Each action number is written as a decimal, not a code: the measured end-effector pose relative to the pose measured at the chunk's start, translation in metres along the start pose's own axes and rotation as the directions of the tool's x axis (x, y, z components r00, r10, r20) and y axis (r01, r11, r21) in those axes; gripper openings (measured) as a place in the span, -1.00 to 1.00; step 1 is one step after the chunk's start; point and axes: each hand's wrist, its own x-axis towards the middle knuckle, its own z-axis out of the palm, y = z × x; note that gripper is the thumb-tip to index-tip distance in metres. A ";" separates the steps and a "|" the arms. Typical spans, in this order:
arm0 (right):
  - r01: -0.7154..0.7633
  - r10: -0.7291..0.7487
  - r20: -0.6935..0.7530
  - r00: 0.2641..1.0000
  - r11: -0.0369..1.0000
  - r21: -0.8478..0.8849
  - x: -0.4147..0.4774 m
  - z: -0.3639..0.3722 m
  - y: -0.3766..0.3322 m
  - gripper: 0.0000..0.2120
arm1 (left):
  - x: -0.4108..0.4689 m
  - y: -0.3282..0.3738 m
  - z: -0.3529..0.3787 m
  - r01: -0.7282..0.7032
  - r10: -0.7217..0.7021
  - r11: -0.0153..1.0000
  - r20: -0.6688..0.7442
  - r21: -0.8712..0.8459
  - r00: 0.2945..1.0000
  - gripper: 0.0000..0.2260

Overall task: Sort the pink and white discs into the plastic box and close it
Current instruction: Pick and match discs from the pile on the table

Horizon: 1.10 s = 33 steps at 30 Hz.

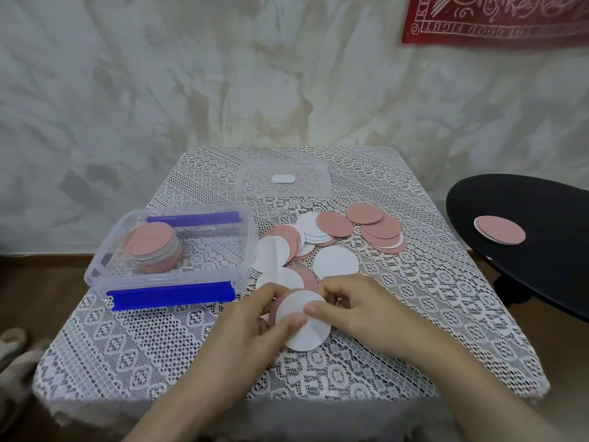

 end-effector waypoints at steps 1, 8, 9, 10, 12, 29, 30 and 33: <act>0.010 -0.009 0.012 1.000 1.000 -0.013 0.002 0.001 -0.001 -0.75 | 0.000 -0.001 -0.002 0.012 -0.012 1.000 -0.004 0.015 1.000 -0.93; -0.007 -0.029 -0.150 0.988 0.973 -0.230 0.019 0.002 -0.012 -0.84 | -0.003 -0.009 -0.018 0.076 -0.074 0.997 -0.062 0.034 0.995 -0.89; -0.023 -0.024 -0.152 0.988 0.953 -0.302 0.021 0.003 -0.014 -0.79 | -0.004 -0.010 -0.020 0.081 -0.078 0.996 -0.068 0.031 0.995 -0.89; -0.036 -0.017 -0.141 0.990 0.929 -0.370 0.024 0.003 -0.015 -0.70 | -0.004 -0.011 -0.021 0.082 -0.080 0.996 -0.069 0.027 0.994 -0.89; -0.056 0.002 -0.118 0.993 0.887 -0.459 0.028 0.006 -0.018 -0.57 | -0.005 -0.011 -0.022 0.080 -0.079 0.996 -0.066 0.025 0.995 -0.88; -0.168 0.093 -0.293 0.951 0.956 -0.242 0.024 -0.029 0.009 -0.94 | 0.008 -0.007 -0.012 0.041 -0.029 0.988 -0.081 0.147 0.996 -0.90; -0.155 0.083 -0.302 0.950 0.963 -0.220 0.021 -0.031 0.011 -0.96 | 0.009 -0.006 -0.009 0.033 -0.020 0.986 -0.079 0.162 0.997 -0.90; -0.074 0.069 -0.305 0.950 0.997 -0.003 0.011 -0.036 0.013 -0.85 | 0.008 -0.003 -0.002 0.018 -0.005 0.985 -0.077 0.169 0.997 -0.87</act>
